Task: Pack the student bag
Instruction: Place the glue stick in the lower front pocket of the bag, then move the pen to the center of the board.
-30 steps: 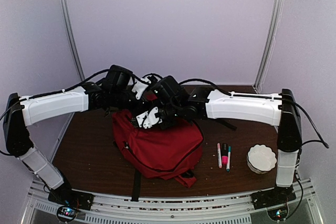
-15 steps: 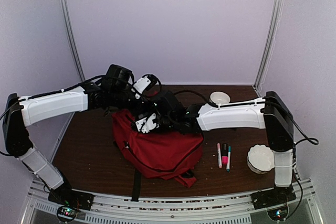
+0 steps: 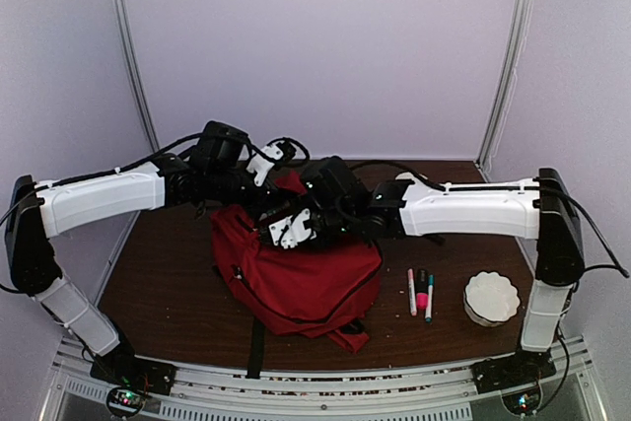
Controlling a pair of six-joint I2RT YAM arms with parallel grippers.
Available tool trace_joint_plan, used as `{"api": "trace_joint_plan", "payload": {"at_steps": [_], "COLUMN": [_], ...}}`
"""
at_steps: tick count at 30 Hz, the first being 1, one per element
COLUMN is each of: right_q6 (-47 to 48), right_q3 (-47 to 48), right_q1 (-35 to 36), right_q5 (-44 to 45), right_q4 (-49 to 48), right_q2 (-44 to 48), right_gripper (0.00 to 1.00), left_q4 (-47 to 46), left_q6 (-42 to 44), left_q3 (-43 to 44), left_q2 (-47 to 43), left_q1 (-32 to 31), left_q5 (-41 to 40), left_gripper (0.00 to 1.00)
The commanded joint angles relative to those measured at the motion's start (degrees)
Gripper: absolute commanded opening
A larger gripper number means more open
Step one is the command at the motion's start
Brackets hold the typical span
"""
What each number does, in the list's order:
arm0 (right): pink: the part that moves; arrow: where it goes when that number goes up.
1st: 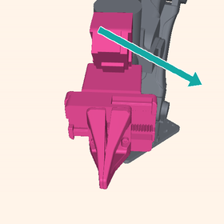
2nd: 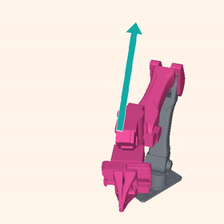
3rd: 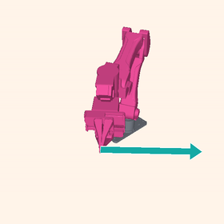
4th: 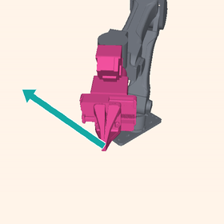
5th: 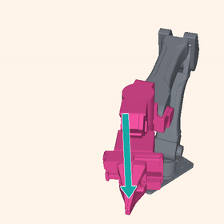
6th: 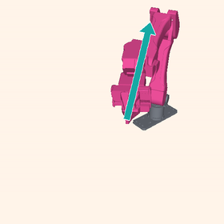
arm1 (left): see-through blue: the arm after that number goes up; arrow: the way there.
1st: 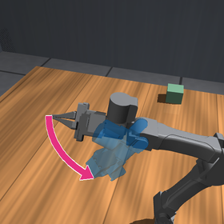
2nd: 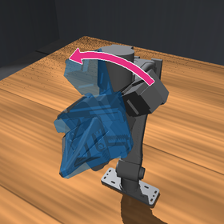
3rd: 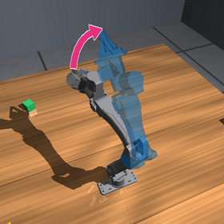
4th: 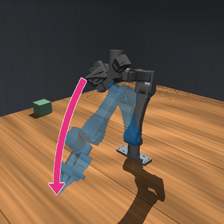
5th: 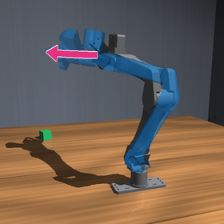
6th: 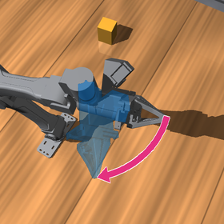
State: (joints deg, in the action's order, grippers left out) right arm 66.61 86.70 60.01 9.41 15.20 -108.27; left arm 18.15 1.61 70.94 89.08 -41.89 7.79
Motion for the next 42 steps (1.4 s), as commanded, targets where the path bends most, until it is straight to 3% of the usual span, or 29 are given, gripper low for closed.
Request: {"api": "trace_joint_plan", "payload": {"at_steps": [1, 15, 24, 31, 42], "right_q6": [-2.51, -13.56, -26.12, -31.62, -29.89], "right_q3": [-2.19, -14.91, -24.88, -28.89, -33.41], "right_q1": [0.57, -0.84, -12.44, -22.1, -23.89], "right_q5": [-4.76, -7.38, -9.65, -14.26, -12.73], "right_q4": [8.89, 21.91, 27.6, 35.47, 34.44], "right_q2": [4.81, 21.33, 29.65, 27.09, 20.02], "right_gripper": [0.47, 0.43, 0.44, 0.43, 0.43], "left_q4": [-2.63, -1.36, -0.37, -0.05, 0.13], "left_q6": [-0.85, -1.14, -1.61, -1.52, -1.61], "left_q3": [2.97, 3.88, 4.56, 4.82, 4.91], "left_q2": [-1.49, 0.82, 1.22, 1.1, 1.28], "left_q1": [0.14, 0.14, 0.14, 0.14, 0.14], "left_q5": [2.76, 2.21, 2.8, 2.78, 3.33], "left_gripper": [0.0, 0.0, 0.0, 0.0, 0.0]}}
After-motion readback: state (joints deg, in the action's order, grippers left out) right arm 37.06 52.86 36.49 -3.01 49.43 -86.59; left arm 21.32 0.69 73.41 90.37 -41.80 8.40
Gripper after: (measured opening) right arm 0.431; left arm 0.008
